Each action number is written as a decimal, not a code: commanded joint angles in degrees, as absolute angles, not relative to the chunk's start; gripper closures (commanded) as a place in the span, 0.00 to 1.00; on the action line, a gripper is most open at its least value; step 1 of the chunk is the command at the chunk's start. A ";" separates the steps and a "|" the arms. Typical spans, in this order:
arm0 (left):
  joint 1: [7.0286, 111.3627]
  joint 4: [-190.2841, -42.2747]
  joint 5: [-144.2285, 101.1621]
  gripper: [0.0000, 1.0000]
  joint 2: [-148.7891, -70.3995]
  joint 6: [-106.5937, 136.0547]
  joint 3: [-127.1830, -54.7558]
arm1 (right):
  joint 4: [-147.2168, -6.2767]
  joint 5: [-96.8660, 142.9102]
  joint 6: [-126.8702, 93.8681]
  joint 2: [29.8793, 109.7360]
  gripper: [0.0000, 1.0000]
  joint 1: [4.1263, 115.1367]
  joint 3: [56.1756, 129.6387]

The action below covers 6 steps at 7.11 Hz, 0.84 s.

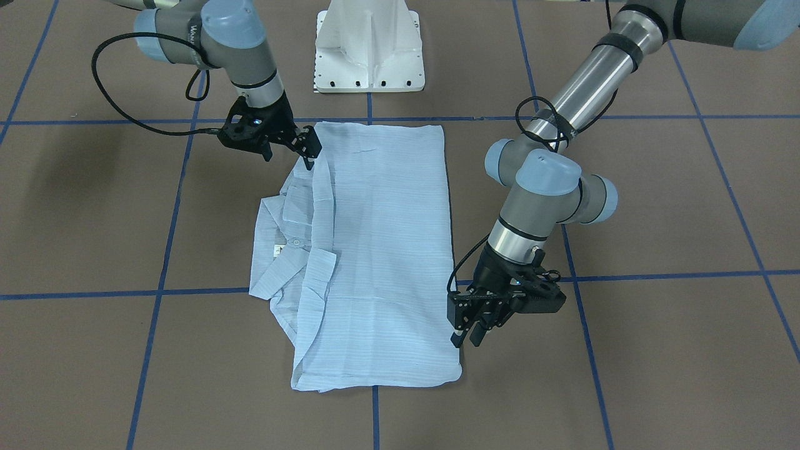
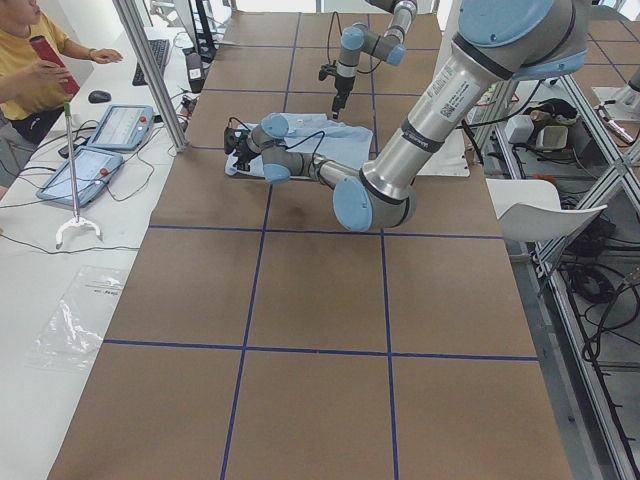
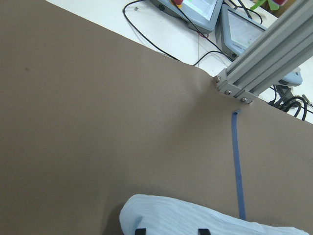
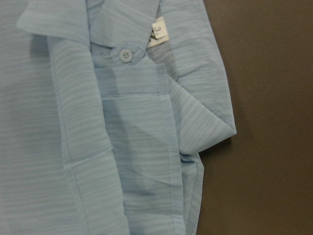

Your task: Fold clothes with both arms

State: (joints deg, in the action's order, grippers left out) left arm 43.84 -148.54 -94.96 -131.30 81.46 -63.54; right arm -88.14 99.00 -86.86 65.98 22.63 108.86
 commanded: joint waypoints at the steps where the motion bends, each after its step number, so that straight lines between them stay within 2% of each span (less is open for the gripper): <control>1: 46.92 -148.62 -100.78 0.55 -125.45 81.04 -68.88 | -97.80 96.95 -74.40 60.23 0.00 20.40 106.80; 4: 47.20 -148.71 -100.99 0.55 -122.79 81.04 -71.46 | -100.63 96.16 -69.01 53.28 0.00 20.04 97.50; 6: 47.29 -148.62 -101.07 0.55 -122.78 80.77 -71.54 | -103.25 95.02 -64.37 53.52 0.00 20.30 96.77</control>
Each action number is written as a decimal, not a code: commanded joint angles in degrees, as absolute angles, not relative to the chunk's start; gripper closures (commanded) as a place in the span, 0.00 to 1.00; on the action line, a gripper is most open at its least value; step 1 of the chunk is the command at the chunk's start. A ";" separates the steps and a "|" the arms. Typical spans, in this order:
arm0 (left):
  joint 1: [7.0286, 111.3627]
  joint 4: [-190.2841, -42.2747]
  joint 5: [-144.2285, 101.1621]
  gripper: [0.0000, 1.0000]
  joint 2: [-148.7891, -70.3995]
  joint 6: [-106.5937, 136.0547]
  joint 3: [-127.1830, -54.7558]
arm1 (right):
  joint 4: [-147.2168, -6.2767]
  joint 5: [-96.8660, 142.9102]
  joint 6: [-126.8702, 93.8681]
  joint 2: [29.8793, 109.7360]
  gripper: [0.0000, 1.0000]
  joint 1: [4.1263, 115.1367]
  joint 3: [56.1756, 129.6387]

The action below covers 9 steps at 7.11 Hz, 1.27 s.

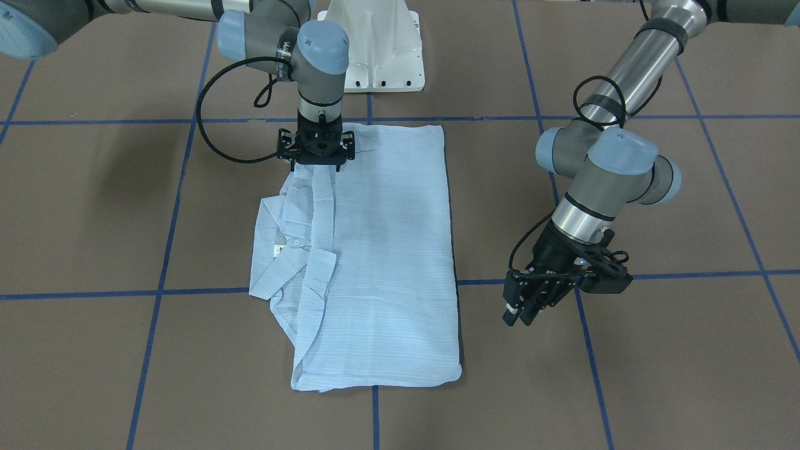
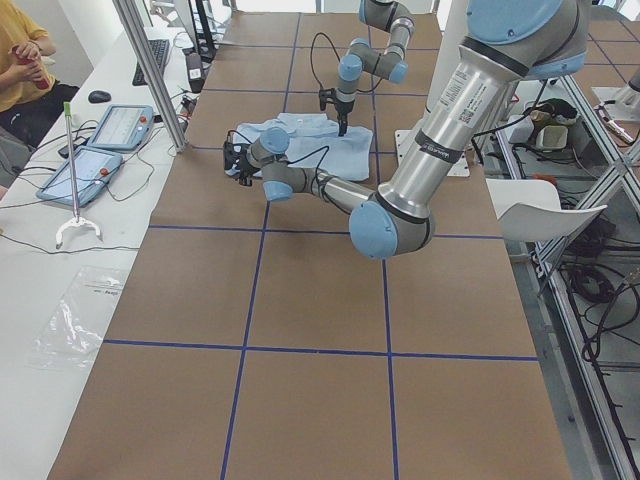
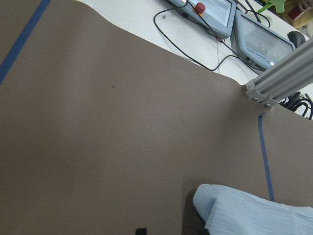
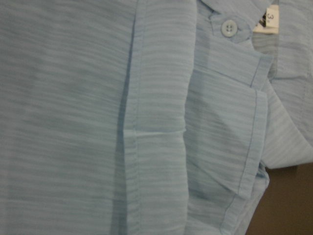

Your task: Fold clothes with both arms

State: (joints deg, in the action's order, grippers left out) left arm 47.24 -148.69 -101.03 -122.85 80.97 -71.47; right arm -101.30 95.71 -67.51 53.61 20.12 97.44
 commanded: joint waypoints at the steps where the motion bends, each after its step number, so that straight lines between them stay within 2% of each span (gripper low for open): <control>1: 47.46 -148.62 -101.07 0.55 -122.78 80.34 -71.54 | -106.06 94.31 -60.86 54.05 0.00 21.09 97.46; 2: 47.46 -148.62 -101.16 0.55 -122.70 80.33 -71.98 | -106.52 94.31 -60.65 56.14 0.00 21.88 98.43; 5: 47.63 -148.45 -101.34 0.55 -122.26 80.33 -73.82 | -106.44 94.66 -53.44 69.14 0.00 26.27 111.32; 6: 47.98 -148.45 -102.64 0.55 -121.47 80.33 -75.57 | -106.26 94.75 -57.09 67.86 0.00 26.11 111.44; 9: 48.08 -148.36 -103.80 0.58 -120.50 81.21 -78.57 | -95.59 95.01 -94.89 66.36 0.00 22.17 111.71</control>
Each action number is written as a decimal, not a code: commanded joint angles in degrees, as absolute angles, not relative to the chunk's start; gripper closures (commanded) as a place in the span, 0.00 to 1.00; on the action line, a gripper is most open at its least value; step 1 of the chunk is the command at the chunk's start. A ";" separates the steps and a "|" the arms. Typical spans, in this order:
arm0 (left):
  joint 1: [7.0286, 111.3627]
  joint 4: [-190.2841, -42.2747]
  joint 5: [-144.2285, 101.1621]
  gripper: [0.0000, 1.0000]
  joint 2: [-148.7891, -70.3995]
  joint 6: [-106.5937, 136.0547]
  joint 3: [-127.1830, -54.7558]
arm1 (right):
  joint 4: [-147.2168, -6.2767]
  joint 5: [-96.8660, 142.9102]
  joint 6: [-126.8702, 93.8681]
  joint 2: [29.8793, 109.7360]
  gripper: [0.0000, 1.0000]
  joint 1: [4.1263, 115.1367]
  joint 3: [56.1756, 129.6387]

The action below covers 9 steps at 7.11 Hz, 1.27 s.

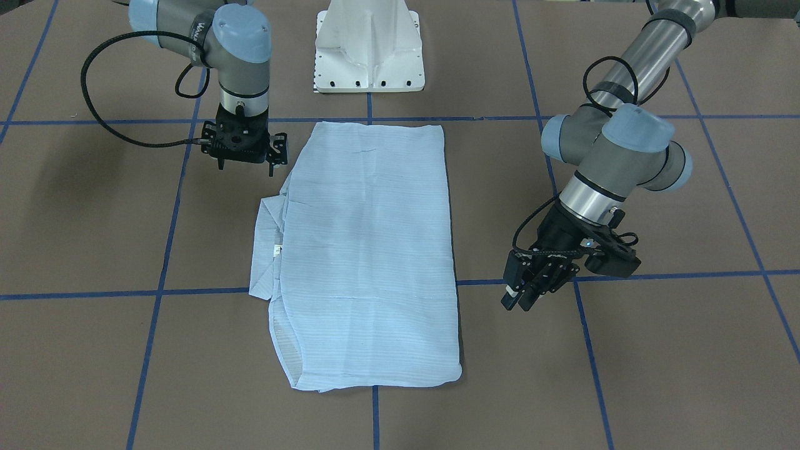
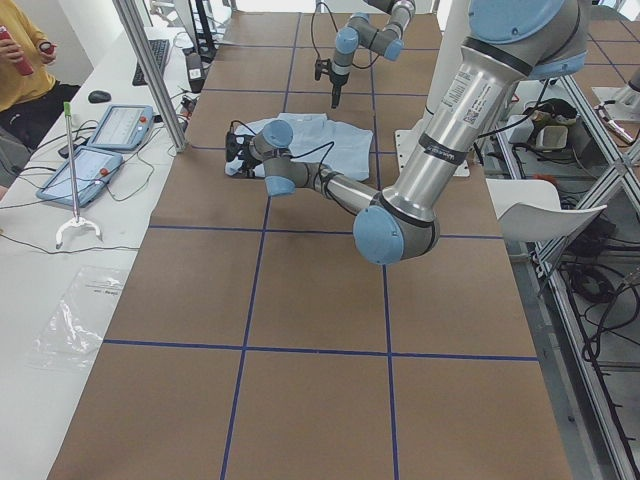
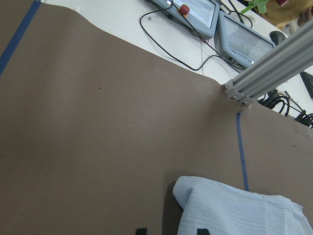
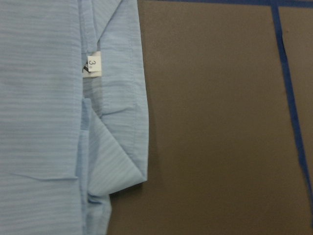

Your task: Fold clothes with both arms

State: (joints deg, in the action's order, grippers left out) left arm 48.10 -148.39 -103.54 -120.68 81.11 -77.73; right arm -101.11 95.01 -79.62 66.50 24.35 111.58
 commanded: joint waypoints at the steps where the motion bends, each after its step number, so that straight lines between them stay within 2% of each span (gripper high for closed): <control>1: 47.73 -148.45 -103.97 0.58 -120.59 81.21 -78.66 | -92.14 94.75 -108.67 66.27 0.00 20.06 111.71; 2: 47.64 -148.45 -106.85 0.57 -120.50 80.95 -78.66 | -89.85 94.22 -121.34 66.18 0.00 17.34 111.80; 3: 47.55 -149.06 -112.27 0.46 -120.59 80.60 -78.23 | -89.39 89.52 -130.16 65.22 0.00 13.75 111.88; 4: 47.64 -148.80 -112.06 0.09 -120.06 84.60 -80.75 | -89.38 85.73 -136.78 64.69 0.01 11.27 112.32; 5: 47.46 -149.15 -112.15 0.00 -117.01 91.60 -83.99 | -89.73 83.78 -142.33 64.60 0.01 9.60 112.85; 9: 47.37 -148.80 -111.97 0.01 -115.84 94.83 -85.87 | -89.74 83.32 -151.43 64.60 0.07 6.51 111.89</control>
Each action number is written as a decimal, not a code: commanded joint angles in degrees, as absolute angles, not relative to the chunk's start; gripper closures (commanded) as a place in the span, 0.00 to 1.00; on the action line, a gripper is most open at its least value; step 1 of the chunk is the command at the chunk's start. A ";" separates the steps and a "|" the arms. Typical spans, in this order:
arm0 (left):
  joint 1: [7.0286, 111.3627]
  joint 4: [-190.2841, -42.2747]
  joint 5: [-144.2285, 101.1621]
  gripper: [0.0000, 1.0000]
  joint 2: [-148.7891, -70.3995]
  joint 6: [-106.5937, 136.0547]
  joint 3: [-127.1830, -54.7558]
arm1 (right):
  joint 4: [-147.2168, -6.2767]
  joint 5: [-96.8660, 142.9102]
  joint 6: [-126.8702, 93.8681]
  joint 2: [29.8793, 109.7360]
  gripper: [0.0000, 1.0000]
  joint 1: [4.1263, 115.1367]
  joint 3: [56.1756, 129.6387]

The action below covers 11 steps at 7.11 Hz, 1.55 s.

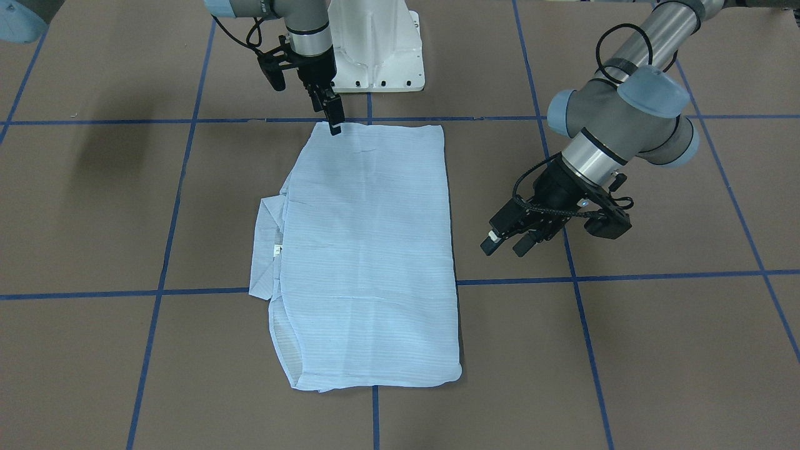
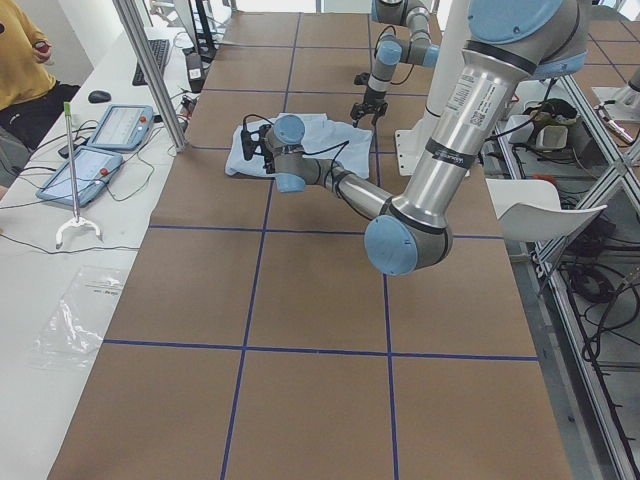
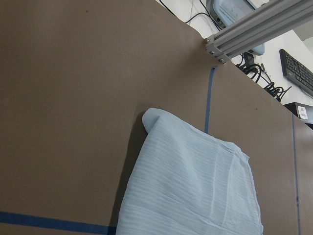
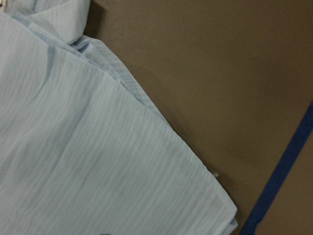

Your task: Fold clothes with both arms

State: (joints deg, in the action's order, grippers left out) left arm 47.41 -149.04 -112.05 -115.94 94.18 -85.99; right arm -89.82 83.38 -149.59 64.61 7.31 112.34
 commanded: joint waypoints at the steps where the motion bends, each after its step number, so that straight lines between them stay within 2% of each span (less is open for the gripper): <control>1: 47.37 -148.80 -112.06 0.01 -115.84 94.83 -85.78 | -89.74 83.32 -151.78 64.69 0.08 6.24 111.71; 4: 47.37 -148.71 -112.06 0.01 -115.84 94.83 -85.78 | -89.21 83.50 -151.70 64.95 0.21 6.15 110.74; 6: 47.37 -148.80 -112.06 0.01 -115.93 95.36 -85.96 | -89.21 83.50 -152.92 64.77 0.22 6.15 110.22; 11: 47.37 -148.80 -112.06 0.01 -115.75 95.36 -85.96 | -89.21 83.50 -153.81 64.69 0.34 6.15 109.07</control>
